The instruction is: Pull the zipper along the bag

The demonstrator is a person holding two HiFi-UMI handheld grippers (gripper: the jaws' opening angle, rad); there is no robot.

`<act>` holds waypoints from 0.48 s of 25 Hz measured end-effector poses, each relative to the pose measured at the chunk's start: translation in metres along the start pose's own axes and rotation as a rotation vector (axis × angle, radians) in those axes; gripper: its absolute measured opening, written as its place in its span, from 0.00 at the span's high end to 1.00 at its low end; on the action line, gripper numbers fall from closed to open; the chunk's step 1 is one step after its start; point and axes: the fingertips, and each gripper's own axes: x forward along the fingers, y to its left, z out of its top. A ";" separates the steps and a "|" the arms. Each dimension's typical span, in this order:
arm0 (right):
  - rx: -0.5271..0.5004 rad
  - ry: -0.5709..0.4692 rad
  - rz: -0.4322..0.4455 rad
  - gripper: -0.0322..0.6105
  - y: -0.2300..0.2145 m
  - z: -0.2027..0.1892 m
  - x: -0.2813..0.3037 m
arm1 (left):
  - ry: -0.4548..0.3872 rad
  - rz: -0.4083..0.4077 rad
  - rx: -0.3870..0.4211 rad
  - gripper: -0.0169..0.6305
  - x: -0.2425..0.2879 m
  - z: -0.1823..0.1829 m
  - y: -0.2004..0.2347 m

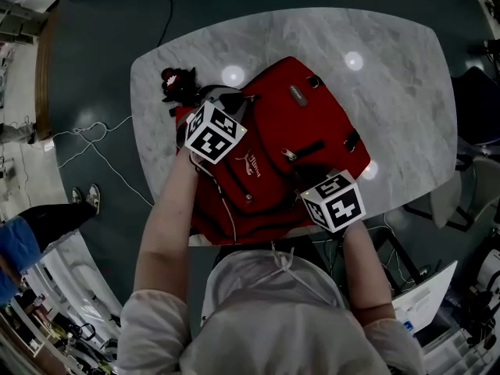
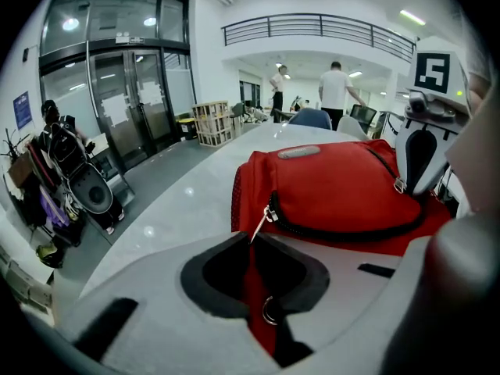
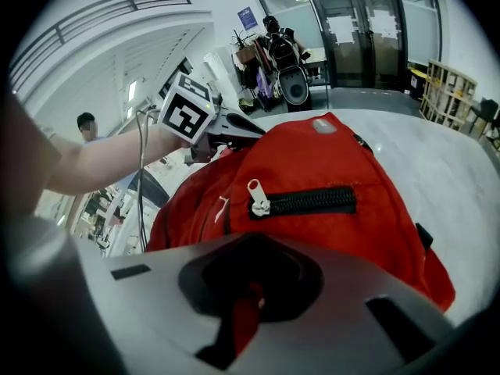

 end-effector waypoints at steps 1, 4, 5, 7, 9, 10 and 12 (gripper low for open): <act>-0.002 -0.001 -0.002 0.91 0.000 0.000 0.000 | 0.001 0.003 0.006 0.93 0.002 0.001 0.000; -0.004 -0.005 -0.008 0.91 0.000 -0.001 0.000 | -0.002 0.001 -0.001 0.93 0.007 0.003 -0.004; -0.004 -0.006 -0.008 0.91 0.000 -0.001 0.001 | -0.004 -0.001 -0.008 0.93 0.006 0.002 -0.005; -0.003 -0.009 -0.003 0.91 0.000 -0.001 0.001 | -0.005 -0.002 -0.018 0.93 0.006 0.001 -0.006; -0.003 -0.013 0.002 0.91 0.000 -0.001 0.000 | -0.005 0.003 -0.024 0.93 0.004 0.000 -0.006; -0.003 -0.017 0.003 0.91 0.000 -0.001 0.000 | -0.007 0.012 -0.031 0.93 0.003 0.000 -0.006; -0.005 -0.027 0.003 0.91 0.000 -0.001 -0.001 | -0.014 0.035 -0.055 0.92 -0.002 -0.002 -0.003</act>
